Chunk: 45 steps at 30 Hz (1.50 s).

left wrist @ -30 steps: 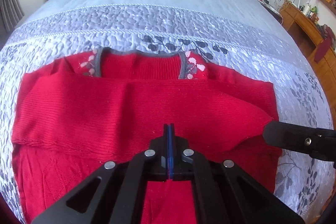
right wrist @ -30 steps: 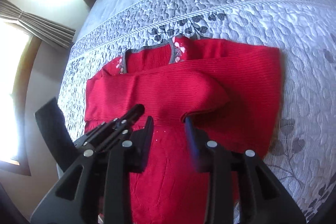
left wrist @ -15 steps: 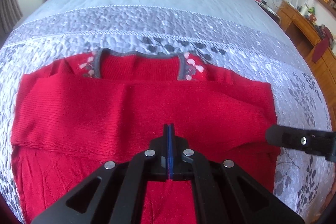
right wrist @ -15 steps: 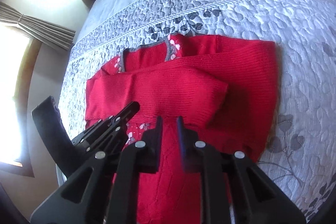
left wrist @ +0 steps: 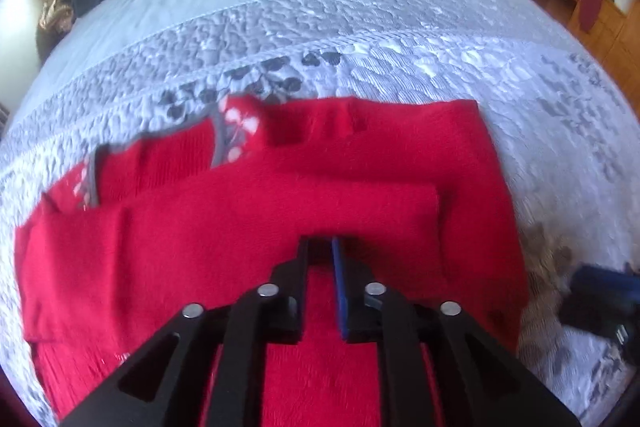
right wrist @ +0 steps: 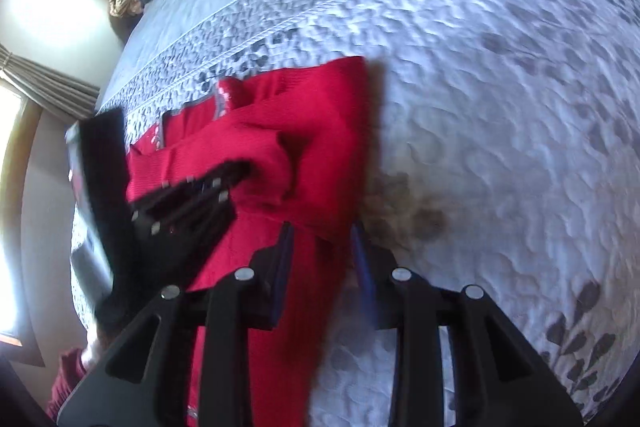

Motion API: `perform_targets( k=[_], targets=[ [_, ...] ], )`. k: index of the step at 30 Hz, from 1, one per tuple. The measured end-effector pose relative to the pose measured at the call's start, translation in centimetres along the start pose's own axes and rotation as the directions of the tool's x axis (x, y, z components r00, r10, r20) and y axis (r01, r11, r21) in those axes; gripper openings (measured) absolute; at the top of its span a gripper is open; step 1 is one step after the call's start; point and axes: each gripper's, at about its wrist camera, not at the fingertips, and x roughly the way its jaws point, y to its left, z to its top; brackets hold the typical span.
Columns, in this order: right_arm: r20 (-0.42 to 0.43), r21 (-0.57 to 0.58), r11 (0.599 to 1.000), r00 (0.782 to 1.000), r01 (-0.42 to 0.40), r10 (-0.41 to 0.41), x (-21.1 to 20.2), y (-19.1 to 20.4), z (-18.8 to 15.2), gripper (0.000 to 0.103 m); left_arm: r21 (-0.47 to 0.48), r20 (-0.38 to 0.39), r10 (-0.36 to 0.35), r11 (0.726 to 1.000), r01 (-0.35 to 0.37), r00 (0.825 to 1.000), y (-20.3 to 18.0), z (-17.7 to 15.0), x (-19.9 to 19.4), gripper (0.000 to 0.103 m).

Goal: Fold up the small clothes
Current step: 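Grasp the sweater side edge with the left gripper and fold it toward the center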

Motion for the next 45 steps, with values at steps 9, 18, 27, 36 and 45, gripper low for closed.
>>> perform_targets(
  k=[9, 18, 27, 36, 45],
  targets=[
    [0.025, 0.026, 0.999, 0.999, -0.022, 0.022, -0.8, -2.1, -1.9, 0.035, 0.045, -0.041, 0.099, 0.994, -0.098, 0.994, -1.2, 1.1, 1.4, 0.013],
    [0.022, 0.019, 0.999, 0.999, -0.038, 0.037, -1.1, -1.7, -2.1, 0.037, -0.156, 0.067, 0.014, 0.988, -0.003, 0.998, 5.6, 0.3, -3.6, 0.000],
    [0.025, 0.013, 0.997, 0.996, -0.081, 0.081, 0.0, 1.0, -1.1, 0.043, -0.177, 0.125, -0.019, 0.983, 0.041, 0.992, 12.4, -0.3, -7.7, 0.000],
    [0.060, 0.013, 0.999, 0.997, -0.039, 0.038, -2.3, -1.7, -3.9, 0.049, 0.054, -0.001, -0.018, 0.998, 0.019, 1.000, -0.4, 1.2, -2.2, 0.061],
    [0.112, 0.072, 0.990, 0.987, -0.123, 0.114, -3.2, -5.7, -7.8, 0.051, -0.005, -0.114, 0.109, 0.994, -0.110, 0.987, -2.6, 2.4, 1.3, 0.008]
  ],
)
